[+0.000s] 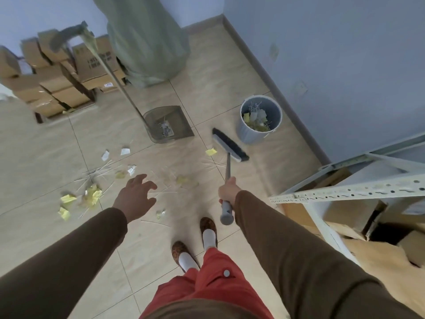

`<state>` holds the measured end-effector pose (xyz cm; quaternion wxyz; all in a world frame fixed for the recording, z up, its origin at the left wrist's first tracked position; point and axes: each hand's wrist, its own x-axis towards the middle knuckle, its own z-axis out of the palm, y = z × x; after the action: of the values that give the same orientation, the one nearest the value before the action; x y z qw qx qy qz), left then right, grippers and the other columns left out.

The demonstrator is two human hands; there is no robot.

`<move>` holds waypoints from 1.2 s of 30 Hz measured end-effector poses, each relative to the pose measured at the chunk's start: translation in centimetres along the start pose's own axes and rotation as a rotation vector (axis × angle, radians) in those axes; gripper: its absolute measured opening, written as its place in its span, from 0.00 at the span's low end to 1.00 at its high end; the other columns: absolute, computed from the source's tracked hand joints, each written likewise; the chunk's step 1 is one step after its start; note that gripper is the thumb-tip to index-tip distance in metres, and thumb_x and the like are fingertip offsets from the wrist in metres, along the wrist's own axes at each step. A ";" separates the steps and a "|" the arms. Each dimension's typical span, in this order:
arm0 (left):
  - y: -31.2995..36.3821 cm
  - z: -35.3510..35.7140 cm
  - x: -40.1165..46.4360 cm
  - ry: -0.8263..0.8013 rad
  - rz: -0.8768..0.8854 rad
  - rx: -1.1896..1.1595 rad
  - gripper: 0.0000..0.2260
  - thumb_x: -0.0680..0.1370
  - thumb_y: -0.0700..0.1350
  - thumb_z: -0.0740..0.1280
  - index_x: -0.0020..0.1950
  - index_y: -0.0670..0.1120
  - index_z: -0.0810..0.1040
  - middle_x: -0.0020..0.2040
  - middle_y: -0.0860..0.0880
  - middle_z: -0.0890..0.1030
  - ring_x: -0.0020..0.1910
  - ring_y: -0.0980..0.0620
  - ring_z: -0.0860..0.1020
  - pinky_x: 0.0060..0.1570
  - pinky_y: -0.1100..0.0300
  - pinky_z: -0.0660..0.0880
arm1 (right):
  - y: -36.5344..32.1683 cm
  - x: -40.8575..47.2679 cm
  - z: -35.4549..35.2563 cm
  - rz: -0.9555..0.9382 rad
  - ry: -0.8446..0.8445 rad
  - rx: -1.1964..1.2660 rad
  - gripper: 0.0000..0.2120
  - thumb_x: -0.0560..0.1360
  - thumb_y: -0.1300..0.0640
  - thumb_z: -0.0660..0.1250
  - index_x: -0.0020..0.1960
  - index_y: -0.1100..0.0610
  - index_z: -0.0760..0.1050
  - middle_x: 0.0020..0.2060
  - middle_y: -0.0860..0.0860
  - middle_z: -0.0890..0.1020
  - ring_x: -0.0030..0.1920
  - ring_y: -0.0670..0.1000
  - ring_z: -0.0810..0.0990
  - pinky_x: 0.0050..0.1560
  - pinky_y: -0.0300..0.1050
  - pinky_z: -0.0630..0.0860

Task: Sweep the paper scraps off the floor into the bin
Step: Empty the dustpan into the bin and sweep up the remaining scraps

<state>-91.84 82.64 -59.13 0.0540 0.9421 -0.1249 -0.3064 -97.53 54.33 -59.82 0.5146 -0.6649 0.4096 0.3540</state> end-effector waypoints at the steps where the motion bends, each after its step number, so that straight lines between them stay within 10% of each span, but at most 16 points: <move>1: 0.0 -0.1 0.2 -0.003 -0.003 -0.006 0.19 0.76 0.50 0.69 0.68 0.53 0.76 0.78 0.45 0.63 0.75 0.42 0.63 0.70 0.47 0.66 | 0.8 -1.0 -0.3 0.019 -0.024 -0.042 0.25 0.79 0.67 0.55 0.74 0.56 0.55 0.46 0.56 0.72 0.33 0.49 0.72 0.29 0.43 0.75; 8: 1.0 -1.8 2.1 0.014 0.011 -0.052 0.19 0.76 0.50 0.69 0.68 0.52 0.76 0.77 0.44 0.63 0.75 0.41 0.63 0.71 0.47 0.65 | 3.9 -9.7 -5.8 0.005 -0.082 0.006 0.19 0.77 0.65 0.60 0.66 0.50 0.65 0.31 0.53 0.74 0.22 0.45 0.70 0.23 0.37 0.69; 15: 0.1 -2.6 0.8 0.038 -0.020 -0.093 0.20 0.77 0.50 0.69 0.69 0.52 0.76 0.76 0.45 0.65 0.73 0.42 0.66 0.69 0.47 0.67 | 3.3 -6.7 -4.5 -0.002 0.082 -0.030 0.19 0.79 0.64 0.58 0.67 0.50 0.60 0.42 0.58 0.75 0.30 0.51 0.74 0.25 0.38 0.73; 22: -6.7 -0.1 -5.4 -0.042 -0.146 -0.259 0.25 0.78 0.48 0.68 0.74 0.50 0.68 0.70 0.45 0.73 0.66 0.44 0.75 0.64 0.51 0.71 | 3.4 -3.2 8.8 0.053 -0.035 -0.031 0.29 0.77 0.63 0.53 0.75 0.53 0.47 0.46 0.58 0.73 0.35 0.54 0.77 0.32 0.46 0.78; 36: -25.9 8.3 -19.1 -0.058 -0.249 -0.529 0.25 0.77 0.47 0.70 0.73 0.49 0.69 0.65 0.44 0.78 0.54 0.47 0.78 0.54 0.57 0.72 | 8.2 -17.2 27.0 0.023 -0.172 0.185 0.19 0.77 0.66 0.60 0.67 0.54 0.65 0.29 0.54 0.74 0.21 0.48 0.70 0.21 0.37 0.68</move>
<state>-106.47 112.51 -59.69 0.2563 0.8942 0.0743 -0.3594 -113.39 82.61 -53.59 0.6030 -0.5770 0.4023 0.3763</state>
